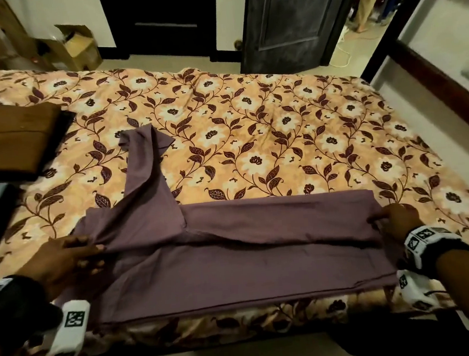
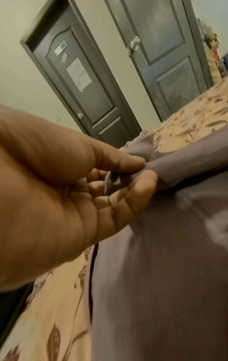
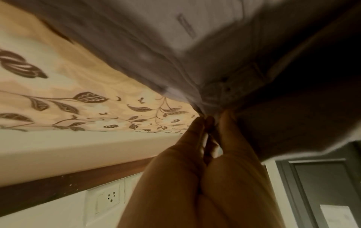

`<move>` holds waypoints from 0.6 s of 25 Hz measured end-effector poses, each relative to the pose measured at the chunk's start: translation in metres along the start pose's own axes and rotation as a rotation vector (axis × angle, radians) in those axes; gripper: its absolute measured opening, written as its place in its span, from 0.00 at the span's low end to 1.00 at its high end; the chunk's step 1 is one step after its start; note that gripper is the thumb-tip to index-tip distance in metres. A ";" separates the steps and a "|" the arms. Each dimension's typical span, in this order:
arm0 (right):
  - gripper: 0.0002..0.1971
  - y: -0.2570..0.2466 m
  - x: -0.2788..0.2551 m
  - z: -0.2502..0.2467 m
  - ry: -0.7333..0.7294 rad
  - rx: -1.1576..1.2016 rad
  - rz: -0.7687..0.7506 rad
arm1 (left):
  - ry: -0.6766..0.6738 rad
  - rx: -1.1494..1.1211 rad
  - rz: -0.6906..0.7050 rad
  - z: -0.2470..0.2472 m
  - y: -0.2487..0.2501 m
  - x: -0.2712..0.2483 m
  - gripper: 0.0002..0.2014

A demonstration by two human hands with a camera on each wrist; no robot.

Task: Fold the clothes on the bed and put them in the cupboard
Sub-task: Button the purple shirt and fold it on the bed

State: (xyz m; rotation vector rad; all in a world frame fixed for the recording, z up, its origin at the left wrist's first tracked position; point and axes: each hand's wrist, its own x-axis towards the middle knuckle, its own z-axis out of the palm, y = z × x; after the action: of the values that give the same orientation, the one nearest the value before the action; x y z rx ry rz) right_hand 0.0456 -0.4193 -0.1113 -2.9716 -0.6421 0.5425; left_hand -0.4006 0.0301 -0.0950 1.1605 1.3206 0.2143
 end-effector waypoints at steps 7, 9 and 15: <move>0.11 -0.141 -0.002 -0.011 -0.008 -0.124 -0.424 | 0.037 -0.059 0.162 0.013 -0.024 -0.008 0.08; 0.13 -0.223 0.004 -0.006 -0.047 -0.132 -0.612 | -0.007 -0.127 0.197 0.008 -0.022 -0.002 0.08; 0.40 -0.465 0.021 0.019 0.082 -0.525 -1.125 | -0.184 0.036 0.266 -0.008 -0.009 0.011 0.14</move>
State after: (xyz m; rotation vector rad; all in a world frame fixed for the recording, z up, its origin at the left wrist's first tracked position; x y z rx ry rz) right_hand -0.1242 0.0128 -0.0779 -2.3253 -2.4361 0.1382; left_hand -0.4080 0.0375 -0.1075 1.3535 1.0117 0.2706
